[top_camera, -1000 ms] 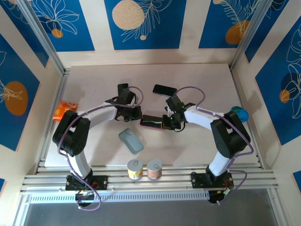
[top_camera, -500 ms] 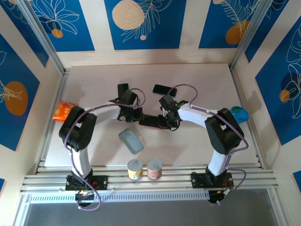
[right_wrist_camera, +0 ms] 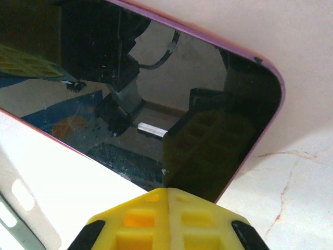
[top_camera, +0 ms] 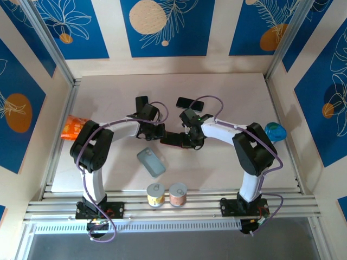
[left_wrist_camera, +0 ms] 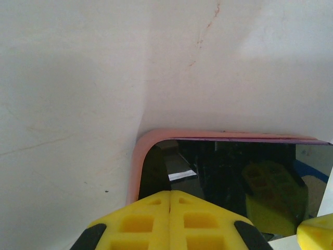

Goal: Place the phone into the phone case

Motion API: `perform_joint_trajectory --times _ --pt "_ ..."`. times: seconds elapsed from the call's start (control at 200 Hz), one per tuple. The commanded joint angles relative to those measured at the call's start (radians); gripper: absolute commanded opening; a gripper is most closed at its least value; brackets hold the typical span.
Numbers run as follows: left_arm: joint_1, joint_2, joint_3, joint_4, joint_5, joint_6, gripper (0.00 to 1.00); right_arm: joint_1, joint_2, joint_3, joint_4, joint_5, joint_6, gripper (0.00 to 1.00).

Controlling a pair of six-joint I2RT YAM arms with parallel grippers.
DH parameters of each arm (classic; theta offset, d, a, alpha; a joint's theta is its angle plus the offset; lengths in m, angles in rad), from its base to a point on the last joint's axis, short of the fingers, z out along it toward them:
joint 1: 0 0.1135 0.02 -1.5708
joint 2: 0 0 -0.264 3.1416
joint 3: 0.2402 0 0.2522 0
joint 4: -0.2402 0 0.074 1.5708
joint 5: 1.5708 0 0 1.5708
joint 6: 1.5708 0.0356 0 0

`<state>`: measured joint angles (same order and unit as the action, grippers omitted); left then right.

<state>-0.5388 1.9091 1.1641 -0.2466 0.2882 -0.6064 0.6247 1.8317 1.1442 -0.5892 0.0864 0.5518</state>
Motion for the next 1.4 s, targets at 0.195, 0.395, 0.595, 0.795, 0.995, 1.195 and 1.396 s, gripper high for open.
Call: perform_joint_trajectory --times 0.195,0.395,0.595,0.795,0.995,1.195,1.396 --pt "-0.006 0.067 -0.01 0.0 0.009 0.011 0.06 0.049 0.256 -0.141 0.061 -0.084 0.041 0.0" --pt "-0.006 0.071 -0.012 -0.006 0.0 0.011 0.06 0.043 0.295 -0.168 0.095 -0.118 0.048 0.0" --pt "-0.006 0.075 -0.018 -0.013 -0.004 0.01 0.06 0.036 0.33 -0.185 0.119 -0.137 0.046 0.0" --pt "-0.005 0.086 -0.006 -0.033 0.001 0.019 0.05 0.03 0.298 -0.218 0.136 -0.126 0.05 0.0" --pt "-0.004 0.091 -0.005 -0.039 0.0 0.033 0.05 0.033 0.123 -0.216 0.12 -0.085 0.061 0.0" --pt "-0.004 0.09 0.005 -0.034 -0.017 0.042 0.05 0.009 -0.127 -0.114 0.045 -0.05 0.026 0.0" --pt "-0.004 0.08 0.02 -0.032 -0.039 0.042 0.05 -0.053 -0.197 -0.02 -0.029 -0.069 -0.039 0.0"
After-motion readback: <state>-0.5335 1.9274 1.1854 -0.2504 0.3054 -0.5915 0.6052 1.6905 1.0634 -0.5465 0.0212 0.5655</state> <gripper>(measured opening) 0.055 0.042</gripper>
